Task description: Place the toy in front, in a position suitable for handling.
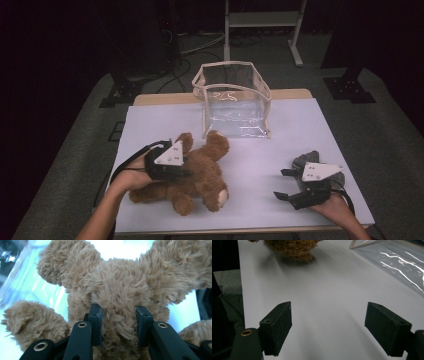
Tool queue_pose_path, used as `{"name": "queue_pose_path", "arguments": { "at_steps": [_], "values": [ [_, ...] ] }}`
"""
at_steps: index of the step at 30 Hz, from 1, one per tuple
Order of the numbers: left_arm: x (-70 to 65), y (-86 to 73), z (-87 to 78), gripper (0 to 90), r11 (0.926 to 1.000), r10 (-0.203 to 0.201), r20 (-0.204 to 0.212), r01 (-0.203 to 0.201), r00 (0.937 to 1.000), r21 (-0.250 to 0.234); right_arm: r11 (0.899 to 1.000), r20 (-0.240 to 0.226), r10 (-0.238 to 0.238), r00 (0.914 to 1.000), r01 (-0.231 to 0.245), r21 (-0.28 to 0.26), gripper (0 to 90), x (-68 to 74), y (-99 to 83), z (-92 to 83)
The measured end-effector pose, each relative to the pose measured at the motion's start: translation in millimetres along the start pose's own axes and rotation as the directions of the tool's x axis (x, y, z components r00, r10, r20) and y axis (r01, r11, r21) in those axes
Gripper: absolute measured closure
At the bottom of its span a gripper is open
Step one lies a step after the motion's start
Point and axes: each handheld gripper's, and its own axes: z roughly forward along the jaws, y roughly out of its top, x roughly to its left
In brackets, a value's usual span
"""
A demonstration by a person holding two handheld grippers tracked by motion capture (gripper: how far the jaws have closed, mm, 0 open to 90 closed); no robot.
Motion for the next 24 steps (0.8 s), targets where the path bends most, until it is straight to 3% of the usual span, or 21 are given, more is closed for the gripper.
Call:
{"name": "queue_pose_path", "arguments": {
  "at_steps": [3, 4, 5, 7, 10, 13, 14, 16, 19, 24],
  "values": [
    [-0.6, 28.2, 20.0, 65.1, 0.9994, 0.027, 0.035, -0.026, 0.9990, -0.024, 1.000, 0.032, 0.022, 0.9992, -0.022, -0.018, 20.6, -5.4, -6.4, -13.8],
    [-0.6, 28.2, 20.0, 65.1, 0.9994, 0.027, 0.035, -0.026, 0.9990, -0.024, 0.999, 0.043, 0.027, 0.9987, -0.026, -0.023, 20.6, -7.4, -7.8, -18.5],
    [-1.9, 44.1, 31.1, 65.1, 0.9986, 0.047, 0.061, -0.045, 0.9971, -0.026, 0.999, 0.055, 0.033, 0.9979, -0.031, -0.031, 20.6, -9.3, -8.8, -22.9],
    [-3.7, 59.6, 42.4, 65.1, 0.9981, 0.054, 0.086, -0.051, 0.9948, -0.034, 0.998, 0.078, 0.041, 0.9961, -0.038, -0.043, 20.6, -13.5, -10.4, -31.3],
    [-6.1, 72.2, 52.3, 65.0, 0.9971, 0.064, 0.109, -0.060, 0.9920, -0.047, 0.997, 0.114, 0.058, 0.9917, -0.052, -0.055, 20.6, -19.3, -12.8, -41.6],
    [-10.6, 92.2, 70.9, 64.6, 0.9963, 0.081, 0.158, -0.076, 0.9841, -0.040, 0.997, 0.148, 0.070, 0.9866, -0.063, -0.049, 20.6, -24.3, -16.2, -51.2],
    [-14.3, 100.1, 84.2, 64.2, 0.9964, 0.085, 0.183, -0.083, 0.9795, -0.019, 0.997, 0.157, 0.074, 0.9848, -0.068, -0.043, 20.6, -25.5, -17.6, -53.1],
    [-16.3, 102.5, 91.5, 63.3, 0.9962, 0.087, 0.192, -0.087, 0.9776, -0.005, 0.997, 0.169, 0.082, 0.9822, -0.079, -0.028, 20.6, -28.2, -21.1, -55.7],
    [-23.5, 105.9, 114.2, 59.8, 0.9948, 0.087, 0.232, -0.097, 0.9687, 0.032, 0.995, 0.178, 0.095, 0.9795, -0.097, 0.000, 20.9, -31.9, -26.1, -56.2],
    [-22.5, 109.8, 109.3, 46.4, 0.9945, 0.081, 0.238, -0.094, 0.9679, 0.044, 0.995, 0.202, 0.085, 0.9757, -0.096, 0.042, 23.2, -40.4, -22.6, -58.7]
  ]
}}
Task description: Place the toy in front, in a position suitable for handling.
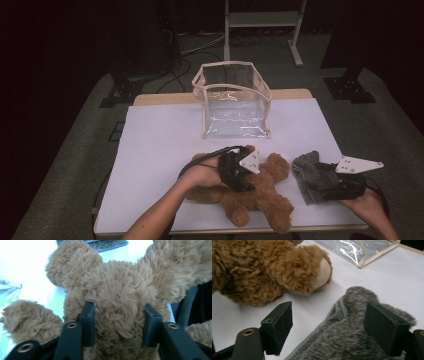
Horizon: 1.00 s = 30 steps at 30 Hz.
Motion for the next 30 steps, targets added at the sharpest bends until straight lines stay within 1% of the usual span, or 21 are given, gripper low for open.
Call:
{"name": "queue_pose_path", "arguments": {
  "at_steps": [1, 2, 3, 4, 7, 8, 10, 12, 16, 18, 19, 20, 21, 22, 23, 24, 26, 27, 28, 29, 30],
  "values": [
    [0.0, 0.0, 0.0, 44.1, 1.0000, 0.000, 0.000, 0.000, 1.0000, 0.000, 1.000, 0.018, -0.005, 0.9998, 0.005, 0.006, 24.5, -2.7, 2.8, -0.9],
    [-0.8, -0.4, -6.9, 43.1, 0.9998, 0.002, -0.008, -0.002, 1.0000, -0.017, 1.000, 0.033, -0.001, 0.9994, 0.001, 0.012, 26.4, -5.5, 6.0, -1.6],
    [-0.8, -0.4, -6.9, 43.2, 0.9998, 0.002, -0.008, -0.002, 1.0000, -0.017, 1.000, 0.039, -0.002, 0.9992, 0.001, 0.017, 28.2, -9.1, 9.0, -1.6],
    [-1.7, -1.0, -16.5, 44.0, 0.9983, -0.008, -0.017, 0.007, 0.9998, -0.057, 1.000, 0.044, -0.001, 0.9990, 0.000, 0.024, 31.0, -12.0, 11.1, -1.2],
    [-2.2, -4.5, -30.2, 41.3, 0.9974, -0.010, -0.046, 0.007, 0.9989, -0.072, 0.996, 0.048, 0.019, 0.9987, -0.023, 0.089, 39.3, -24.6, 16.4, 6.4],
    [-2.9, -7.1, -33.9, 40.8, 0.9966, -0.020, -0.055, 0.016, 0.9983, -0.080, 0.994, 0.049, 0.023, 0.9985, -0.028, 0.110, 40.9, -27.2, 16.6, 9.5],
    [-2.4, -15.1, -42.3, 39.2, 0.9969, -0.026, -0.069, 0.020, 0.9973, -0.076, 0.983, 0.036, 0.045, 0.9983, -0.051, 0.178, 43.3, -33.9, 15.7, 19.5],
    [-1.9, -23.8, -48.9, 37.7, 0.9962, -0.040, -0.077, 0.034, 0.9962, -0.080, 0.973, 0.040, 0.041, 0.9984, -0.049, 0.226, 43.2, -36.6, 14.2, 28.4],
    [-2.0, -42.0, -60.9, 33.6, 0.9932, -0.068, -0.099, 0.058, 0.9928, -0.101, 0.963, 0.040, 0.048, 0.9980, -0.057, 0.262, 41.7, -36.9, 12.3, 44.8],
    [-3.0, -51.4, -66.3, 31.0, 0.9914, -0.080, -0.109, 0.067, 0.9909, -0.112, 0.956, 0.056, 0.024, 0.9982, -0.040, 0.292, 43.1, -34.7, 10.6, 54.9],
    [-3.0, -51.4, -66.3, 29.9, 0.9914, -0.080, -0.109, 0.067, 0.9909, -0.112, 0.954, 0.065, 0.007, 0.9978, -0.026, 0.299, 43.7, -33.5, 9.3, 58.6],
    [-3.2, -55.9, -68.9, 29.9, 0.9908, -0.086, -0.111, 0.074, 0.9900, -0.114, 0.954, 0.065, 0.007, 0.9978, -0.026, 0.299, 43.7, -33.5, 9.3, 58.6],
    [-4.9, -64.8, -72.3, 28.0, 0.9894, -0.091, -0.113, 0.077, 0.9894, -0.123, 0.957, 0.078, -0.011, 0.9969, -0.012, 0.290, 48.1, -31.2, 7.5, 61.5],
    [-4.9, -64.8, -72.3, 27.1, 0.9894, -0.091, -0.113, 0.077, 0.9894, -0.123, 0.957, 0.078, -0.011, 0.9969, -0.012, 0.290, 48.1, -31.2, 7.5, 61.5],
    [-6.0, -69.0, -73.5, 27.1, 0.9892, -0.087, -0.113, 0.073, 0.9898, -0.127, 0.959, 0.071, -0.016, 0.9974, -0.005, 0.284, 53.0, -30.2, 6.7, 61.1],
    [-8.1, -76.3, -74.6, 25.6, 0.9882, -0.079, -0.107, 0.063, 0.9912, -0.139, 0.961, 0.062, -0.033, 0.9975, 0.014, 0.278, 62.7, -28.0, 5.4, 59.2],
    [-10.5, -84.7, -75.4, 24.9, 0.9867, -0.072, -0.097, 0.057, 0.9926, -0.152, 0.962, 0.047, -0.048, 0.9978, 0.033, 0.272, 69.1, -27.7, 3.9, 56.4],
    [-10.5, -84.7, -75.4, 23.7, 0.9867, -0.072, -0.097, 0.057, 0.9926, -0.152, 0.965, 0.039, -0.036, 0.9986, 0.025, 0.262, 71.0, -29.6, 2.9, 55.3],
    [-11.2, -88.3, -76.3, 22.6, 0.9881, -0.060, -0.097, 0.045, 0.9935, -0.147, 0.969, 0.028, -0.018, 0.9995, 0.010, 0.248, 72.0, -32.4, 1.7, 53.9],
    [-13.2, -95.5, -76.5, 20.8, 0.9864, -0.070, -0.107, 0.053, 0.9918, -0.156, 0.973, 0.013, 0.003, 0.9999, -0.006, 0.231, 72.5, -35.8, 0.0, 52.3],
    [-13.2, -95.5, -76.5, 19.0, 0.9864, -0.070, -0.107, 0.053, 0.9918, -0.156, 0.976, -0.002, 0.028, 0.9996, -0.027, 0.216, 72.6, -38.6, -1.2, 49.7]
  ]
}}
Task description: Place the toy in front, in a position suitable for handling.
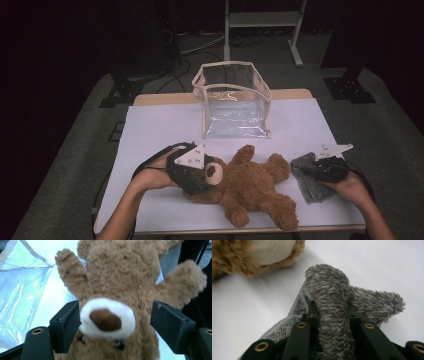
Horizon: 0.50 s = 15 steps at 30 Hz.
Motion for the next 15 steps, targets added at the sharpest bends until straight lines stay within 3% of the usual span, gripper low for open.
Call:
{"name": "queue_pose_path", "arguments": {
  "at_steps": [1, 2, 3, 4, 6, 7, 8, 10, 11, 13, 15],
  "values": [
    [0.1, -3.5, -0.8, 19.0, 1.0000, -0.006, -0.005, 0.006, 1.0000, 0.000, 1.000, 0.000, 0.000, 1.0000, 0.000, 0.000, 72.6, 0.0, 0.0, 0.0],
    [1.5, -10.6, -2.0, 18.1, 0.9999, -0.014, -0.020, 0.014, 0.9997, -0.006, 0.999, -0.047, 0.026, 0.9985, -0.028, -0.046, 72.6, -4.6, -2.4, -7.4],
    [1.5, -10.6, -2.0, 16.9, 0.9999, -0.014, -0.020, 0.014, 0.9997, -0.006, 0.997, -0.064, 0.033, 0.9974, -0.037, -0.068, 72.5, -4.8, -1.9, -13.1],
    [4.6, -16.8, -0.9, 16.7, 0.9993, -0.036, -0.024, 0.036, 0.9991, -0.012, 0.994, -0.084, 0.031, 0.9960, -0.039, -0.100, 72.4, -4.1, 0.0, -19.9],
    [8.5, -21.0, 2.1, 16.4, 0.9990, -0.043, -0.026, 0.043, 0.9987, -0.011, 0.986, -0.126, 0.013, 0.9920, -0.033, -0.163, 72.2, 1.1, 8.4, -35.2],
    [8.5, -21.0, 2.1, 16.5, 0.9990, -0.043, -0.026, 0.043, 0.9987, -0.011, 0.986, -0.126, 0.013, 0.9920, -0.033, -0.163, 72.2, 1.1, 8.4, -35.2],
    [9.9, -22.4, 4.7, 16.5, 0.9981, -0.057, -0.026, 0.057, 0.9980, -0.024, 0.982, -0.140, -0.009, 0.9902, -0.017, -0.189, 72.1, 5.8, 14.8, -42.5],
    [12.3, -23.9, 13.2, 18.3, 0.9967, -0.065, -0.002, 0.065, 0.9979, -0.048, 0.968, -0.182, -0.104, 0.9777, 0.058, -0.243, 72.0, 28.0, 38.9, -57.3],
    [12.3, -23.9, 13.2, 18.4, 0.9967, -0.065, -0.002, 0.065, 0.9979, -0.048, 0.968, -0.182, -0.104, 0.9777, 0.058, -0.243, 72.0, 28.0, 38.9, -57.3],
    [11.4, -23.0, 22.1, 18.6, 0.9971, -0.064, 0.023, 0.065, 0.9977, -0.041, 0.950, -0.235, -0.210, 0.9491, 0.141, -0.279, 72.0, 56.5, 64.8, -60.3],
    [9.8, -21.9, 24.9, 20.1, 0.9975, -0.058, 0.032, 0.059, 0.9978, -0.040, 0.937, -0.268, -0.267, 0.9257, 0.185, -0.296, 72.0, 75.9, 80.0, -55.7]
  ]
}}
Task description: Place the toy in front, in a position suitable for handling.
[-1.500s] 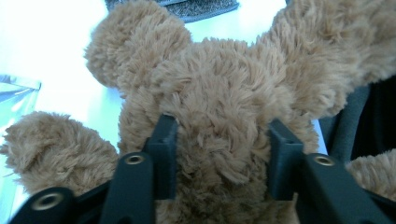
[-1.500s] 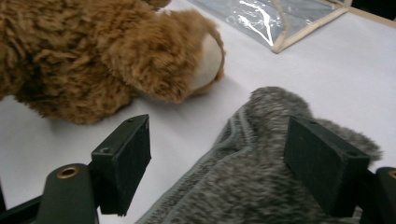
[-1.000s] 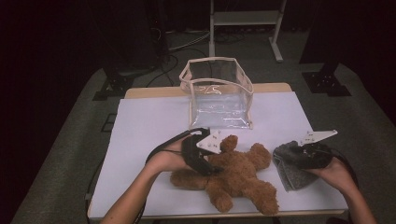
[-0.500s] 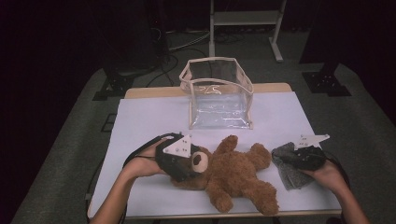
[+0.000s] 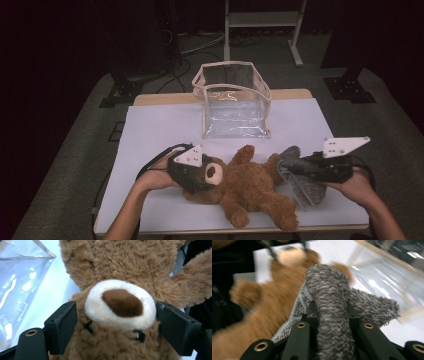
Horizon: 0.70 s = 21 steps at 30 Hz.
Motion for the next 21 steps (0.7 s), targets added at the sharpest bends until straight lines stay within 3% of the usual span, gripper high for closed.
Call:
{"name": "queue_pose_path", "arguments": {
  "at_steps": [5, 9, 14, 19, 21],
  "values": [
    [-7.3, 1.9, 1.8, 28.5, 0.9989, -0.007, -0.013, 0.008, 0.9999, 0.047, 0.996, -0.118, -0.082, 0.9897, 0.084, 0.015, 72.0, 24.3, 25.2, 43.6],
    [-13.0, 1.4, 1.5, 33.0, 0.9959, -0.014, -0.049, 0.018, 0.9987, 0.089, 0.984, -0.157, -0.149, 0.9763, 0.161, 0.071, 72.0, 38.7, 30.3, 69.8],
    [-15.4, 0.8, 1.2, 34.0, 0.9967, -0.009, -0.063, 0.014, 0.9980, 0.080, 0.976, -0.126, -0.173, 0.9768, 0.187, 0.108, 72.2, 44.3, 22.2, 61.9],
    [-14.7, -1.6, 1.0, 34.1, 0.9980, -0.028, -0.069, 0.031, 0.9972, 0.054, 0.975, -0.094, -0.154, 0.9837, 0.166, 0.148, 72.3, 51.9, 4.4, 47.9],
    [-14.3, -1.1, 0.1, 34.2, 0.9974, -0.042, -0.086, 0.047, 0.9954, 0.055, 0.976, -0.064, -0.124, 0.9902, 0.134, 0.172, 72.3, 57.4, -12.0, 37.2]
  ]
}}
